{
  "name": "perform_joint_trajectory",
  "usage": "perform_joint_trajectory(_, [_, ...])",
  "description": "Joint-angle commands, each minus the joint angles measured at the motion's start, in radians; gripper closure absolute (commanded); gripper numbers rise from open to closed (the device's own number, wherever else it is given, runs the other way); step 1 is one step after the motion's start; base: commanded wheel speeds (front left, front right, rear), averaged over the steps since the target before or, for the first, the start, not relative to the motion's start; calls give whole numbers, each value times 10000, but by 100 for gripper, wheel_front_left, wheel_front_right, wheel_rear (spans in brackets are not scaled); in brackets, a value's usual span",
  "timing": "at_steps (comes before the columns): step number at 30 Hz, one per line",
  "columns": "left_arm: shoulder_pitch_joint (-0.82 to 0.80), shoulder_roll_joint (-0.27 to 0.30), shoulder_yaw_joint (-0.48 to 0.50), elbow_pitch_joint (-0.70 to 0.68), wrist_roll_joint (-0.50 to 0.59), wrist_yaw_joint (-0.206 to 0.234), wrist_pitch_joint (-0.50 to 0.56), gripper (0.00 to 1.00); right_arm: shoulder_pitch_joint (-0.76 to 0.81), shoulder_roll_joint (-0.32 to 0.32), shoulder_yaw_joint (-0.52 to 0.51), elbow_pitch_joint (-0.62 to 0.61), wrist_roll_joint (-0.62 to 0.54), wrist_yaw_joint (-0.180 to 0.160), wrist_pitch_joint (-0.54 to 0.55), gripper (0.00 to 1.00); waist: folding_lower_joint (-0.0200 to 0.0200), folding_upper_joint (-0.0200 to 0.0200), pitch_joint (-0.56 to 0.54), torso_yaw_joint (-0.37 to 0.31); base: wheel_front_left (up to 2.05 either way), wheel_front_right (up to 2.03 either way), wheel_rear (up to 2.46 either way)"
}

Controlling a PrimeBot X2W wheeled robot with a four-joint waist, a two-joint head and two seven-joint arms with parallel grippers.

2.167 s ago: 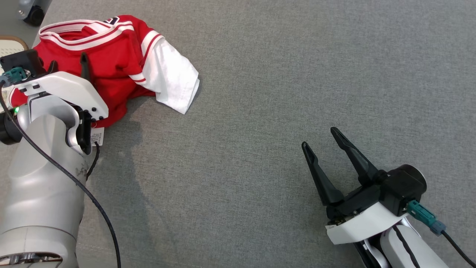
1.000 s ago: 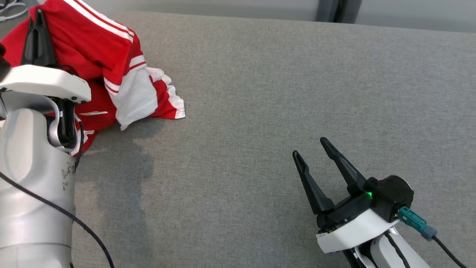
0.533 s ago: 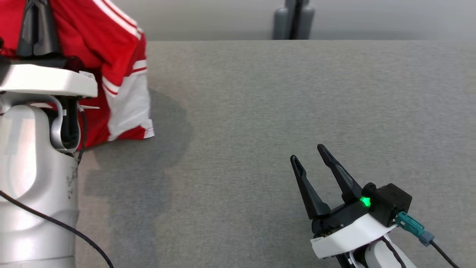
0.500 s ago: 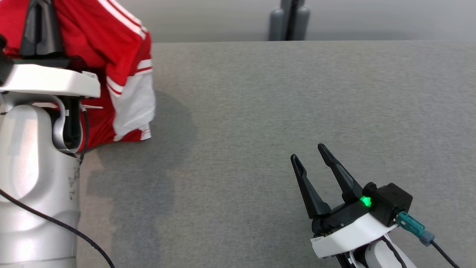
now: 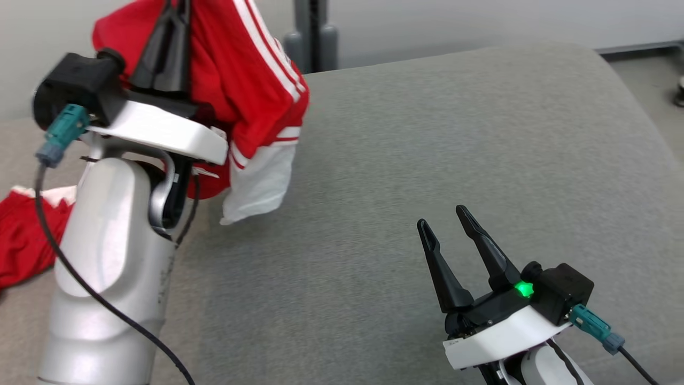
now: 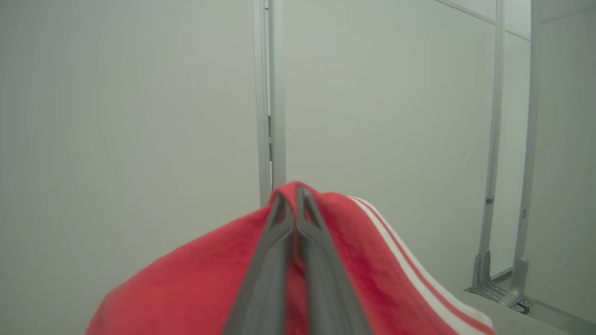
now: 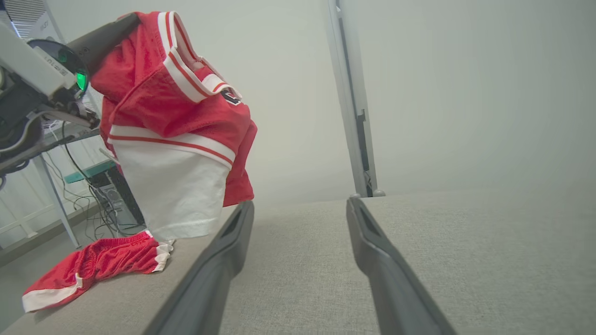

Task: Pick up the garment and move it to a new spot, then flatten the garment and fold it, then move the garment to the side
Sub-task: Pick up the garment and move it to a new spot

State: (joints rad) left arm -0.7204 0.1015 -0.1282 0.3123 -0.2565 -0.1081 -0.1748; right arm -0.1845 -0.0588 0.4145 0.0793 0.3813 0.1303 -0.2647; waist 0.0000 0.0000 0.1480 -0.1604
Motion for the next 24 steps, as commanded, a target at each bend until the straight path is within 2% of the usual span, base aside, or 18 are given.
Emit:
perform_joint_trajectory(1, [117,-27,-113,31,26,-37,27,100,35,8,-33,-22,78,9,-25,0,0,0,-37,-602,0,0,0])
perform_joint_trajectory(12, [126,-198,-914,1368,56,-93,-149,100,-75,63,-77,-98,154,9,-25,0,0,0,199,-1946,0,0,0])
perform_joint_trajectory(24, [-616,-285,-1709,4404,495,-7,-533,100,-371,66,-42,-112,479,9,-25,0,0,0,980,-2293,0,0,0])
